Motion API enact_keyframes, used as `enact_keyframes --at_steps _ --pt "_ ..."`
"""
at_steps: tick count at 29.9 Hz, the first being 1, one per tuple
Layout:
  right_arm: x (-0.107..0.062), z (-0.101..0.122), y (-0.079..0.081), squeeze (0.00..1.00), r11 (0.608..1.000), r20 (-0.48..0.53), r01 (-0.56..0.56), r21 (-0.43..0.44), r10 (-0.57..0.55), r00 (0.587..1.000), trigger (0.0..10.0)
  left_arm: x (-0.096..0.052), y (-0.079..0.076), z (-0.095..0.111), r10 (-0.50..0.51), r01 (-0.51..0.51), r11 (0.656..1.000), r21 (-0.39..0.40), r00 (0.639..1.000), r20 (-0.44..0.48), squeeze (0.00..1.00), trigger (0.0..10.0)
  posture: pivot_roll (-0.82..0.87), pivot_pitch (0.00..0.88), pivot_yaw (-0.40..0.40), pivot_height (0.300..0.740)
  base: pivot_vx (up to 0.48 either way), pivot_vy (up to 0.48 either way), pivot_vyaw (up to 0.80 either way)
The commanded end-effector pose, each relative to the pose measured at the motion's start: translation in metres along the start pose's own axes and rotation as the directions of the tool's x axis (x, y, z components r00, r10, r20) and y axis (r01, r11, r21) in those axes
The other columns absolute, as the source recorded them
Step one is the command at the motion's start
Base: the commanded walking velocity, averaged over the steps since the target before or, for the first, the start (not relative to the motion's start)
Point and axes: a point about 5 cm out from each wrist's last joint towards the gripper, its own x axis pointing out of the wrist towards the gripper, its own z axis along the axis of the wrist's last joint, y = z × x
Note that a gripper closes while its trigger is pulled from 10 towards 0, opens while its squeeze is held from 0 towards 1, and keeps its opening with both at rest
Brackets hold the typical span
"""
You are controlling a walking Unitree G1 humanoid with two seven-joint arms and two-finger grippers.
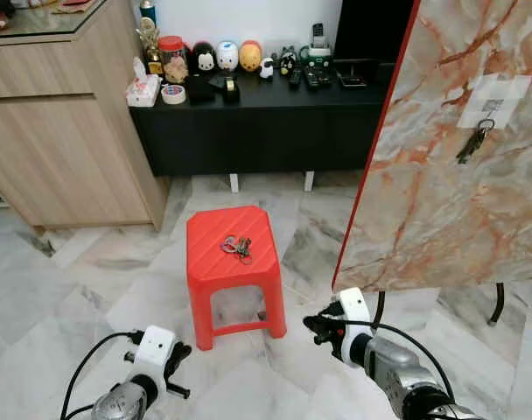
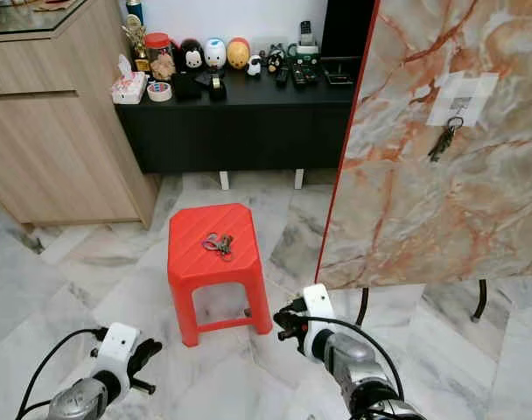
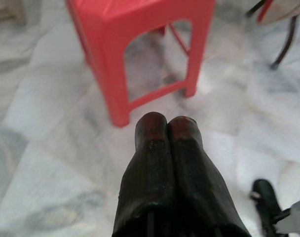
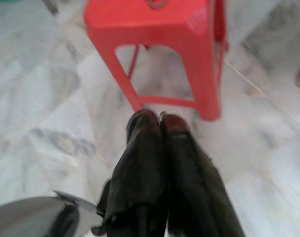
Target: Hang keys on a hook
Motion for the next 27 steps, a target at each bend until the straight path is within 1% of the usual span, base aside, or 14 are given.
enact_keyframes --at_steps 1,2,3,4,6,7,9,10,11,13,17,20,27 --pt "-0.002 -0.006 -0.008 0.00 0.995 -0.028 0.097 0.014 -0.096 0.995 10.0 -0.002 0.003 -0.011 0.051 -0.051 0.999 -0.005 0.997 -0.055 0.00 10.0 0.11 0.104 -0.030 0.723 0.000 0.000 0.00" --pt "-0.003 -0.007 -0.009 0.00 0.992 -0.032 0.121 0.017 -0.121 0.992 10.0 -0.003 0.003 -0.013 0.066 -0.066 0.998 -0.005 0.995 -0.069 0.00 10.0 0.11 0.104 -0.030 0.723 0.000 0.000 0.00" --pt "-0.003 -0.007 -0.009 0.00 0.992 -0.032 0.121 0.017 -0.121 0.992 10.0 -0.003 0.003 -0.013 0.066 -0.066 0.998 -0.005 0.995 -0.069 0.00 10.0 0.11 0.104 -0.030 0.723 0.000 0.000 0.00" --pt "-0.003 -0.009 -0.011 0.00 0.987 -0.039 0.157 0.024 -0.156 0.987 10.0 -0.003 0.003 -0.018 0.092 -0.094 0.995 -0.020 0.991 -0.093 0.00 10.0 0.11 0.104 -0.030 0.723 0.000 0.000 0.00" --pt "-0.003 -0.010 -0.011 0.00 0.984 -0.044 0.173 0.040 -0.172 0.984 10.0 -0.004 0.003 -0.022 0.117 -0.123 0.991 -0.043 0.986 -0.117 0.00 10.0 0.12 0.102 -0.030 0.723 0.000 0.000 0.00" --pt "-0.002 -0.012 -0.010 0.00 0.982 -0.050 0.182 0.043 -0.180 0.982 10.0 -0.004 0.002 -0.024 0.133 -0.144 0.986 -0.086 0.983 -0.125 0.00 10.0 0.12 0.102 -0.030 0.723 0.000 0.000 0.00" --pt "-0.002 -0.012 -0.009 0.00 0.982 -0.050 0.186 0.045 -0.183 0.982 10.0 -0.003 0.001 -0.023 0.135 -0.149 0.981 -0.122 0.984 -0.114 0.00 10.0 0.12 0.102 -0.030 0.723 0.000 0.000 0.00" --pt "-0.001 -0.011 -0.007 0.00 0.982 -0.044 0.181 0.049 -0.179 0.983 10.0 -0.001 -0.001 -0.020 0.118 -0.129 0.981 -0.142 0.989 -0.087 1.00 10.0 0.12 0.102 -0.030 0.723 0.000 0.000 0.00" --pt "0.000 -0.011 -0.006 0.00 0.983 -0.042 0.178 0.050 -0.176 0.983 10.0 -0.001 -0.002 -0.018 0.109 -0.120 0.982 -0.144 0.991 -0.079 1.00 10.0 0.12 0.102 -0.030 0.723 0.000 0.000 0.00" --pt "0.001 -0.010 -0.005 0.00 0.984 -0.038 0.173 0.047 -0.172 0.984 10.0 0.001 -0.006 -0.015 0.073 -0.079 0.990 -0.120 0.996 -0.054 1.00 10.0 0.12 0.104 -0.030 0.723 0.000 0.000 0.00" --pt "0.001 -0.009 -0.005 0.00 0.984 -0.037 0.174 0.044 -0.173 0.984 10.0 0.002 -0.005 -0.014 0.075 -0.080 0.991 -0.112 0.996 -0.049 1.00 10.0 0.12 0.104 -0.030 0.723 0.000 0.000 0.00" --pt "0.002 -0.004 -0.004 0.00 0.985 -0.026 0.165 0.040 -0.164 0.986 10.0 0.003 -0.006 -0.011 0.050 -0.054 0.993 -0.107 0.998 -0.035 1.00 10.0 0.12 0.102 -0.028 0.723 0.000 0.000 0.00" --pt "0.005 0.006 0.001 0.00 0.994 0.000 0.110 0.016 -0.110 0.994 10.0 0.004 -0.005 -0.003 0.036 -0.034 0.995 -0.098 0.999 0.017 1.00 10.0 0.12 0.108 -0.027 0.723 0.000 0.000 0.00"
